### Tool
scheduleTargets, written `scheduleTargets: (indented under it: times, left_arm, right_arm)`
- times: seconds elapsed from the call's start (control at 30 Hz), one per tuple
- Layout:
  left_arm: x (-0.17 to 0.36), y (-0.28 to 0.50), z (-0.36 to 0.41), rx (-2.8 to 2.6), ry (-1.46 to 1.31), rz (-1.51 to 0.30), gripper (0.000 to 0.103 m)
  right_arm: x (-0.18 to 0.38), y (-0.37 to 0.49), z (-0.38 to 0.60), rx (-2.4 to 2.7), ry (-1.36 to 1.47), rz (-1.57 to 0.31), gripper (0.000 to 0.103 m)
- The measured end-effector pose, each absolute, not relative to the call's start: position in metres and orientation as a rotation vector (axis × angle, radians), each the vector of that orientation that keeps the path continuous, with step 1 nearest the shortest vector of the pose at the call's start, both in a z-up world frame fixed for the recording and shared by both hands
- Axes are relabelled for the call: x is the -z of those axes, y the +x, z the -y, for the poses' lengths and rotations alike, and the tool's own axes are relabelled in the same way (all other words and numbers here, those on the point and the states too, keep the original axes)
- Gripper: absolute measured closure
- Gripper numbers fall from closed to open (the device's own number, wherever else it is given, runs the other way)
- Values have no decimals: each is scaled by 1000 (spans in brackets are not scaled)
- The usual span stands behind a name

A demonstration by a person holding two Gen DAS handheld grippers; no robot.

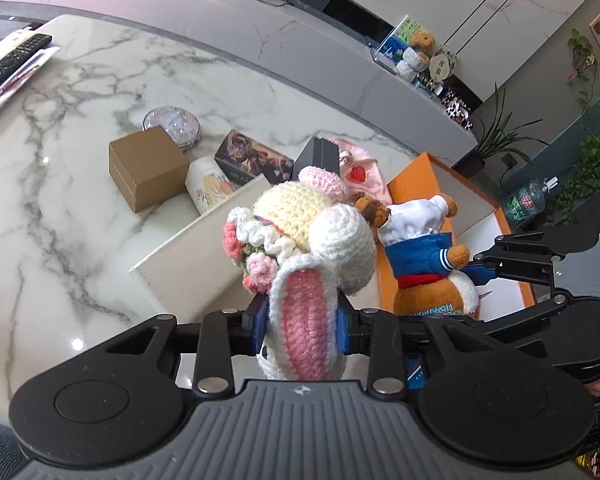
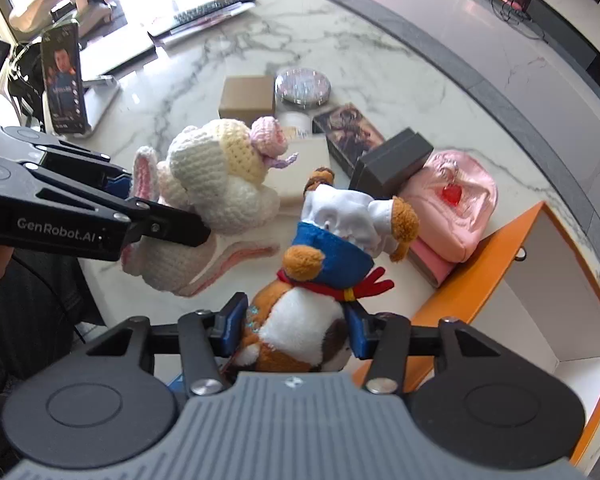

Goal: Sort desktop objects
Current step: 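Lift both plush toys and carry them over the orange box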

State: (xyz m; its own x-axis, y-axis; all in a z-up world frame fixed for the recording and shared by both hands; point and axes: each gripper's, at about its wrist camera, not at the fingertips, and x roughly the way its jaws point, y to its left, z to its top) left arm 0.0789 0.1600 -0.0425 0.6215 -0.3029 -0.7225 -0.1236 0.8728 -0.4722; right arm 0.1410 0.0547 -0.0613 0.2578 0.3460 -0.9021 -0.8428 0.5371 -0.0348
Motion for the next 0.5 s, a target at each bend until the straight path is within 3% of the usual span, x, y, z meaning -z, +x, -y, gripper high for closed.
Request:
scheduleTargets:
  times: [0.3,0.5]
  left_arm:
    - [-38,72,-93,284,-432,-789,65]
    - [-52,94,-21,450,-365,-814,65]
  right_arm:
    - [-24,105,43,-817,-490,-827,50]
    - [-40,96,115,-709,-504,-821,50]
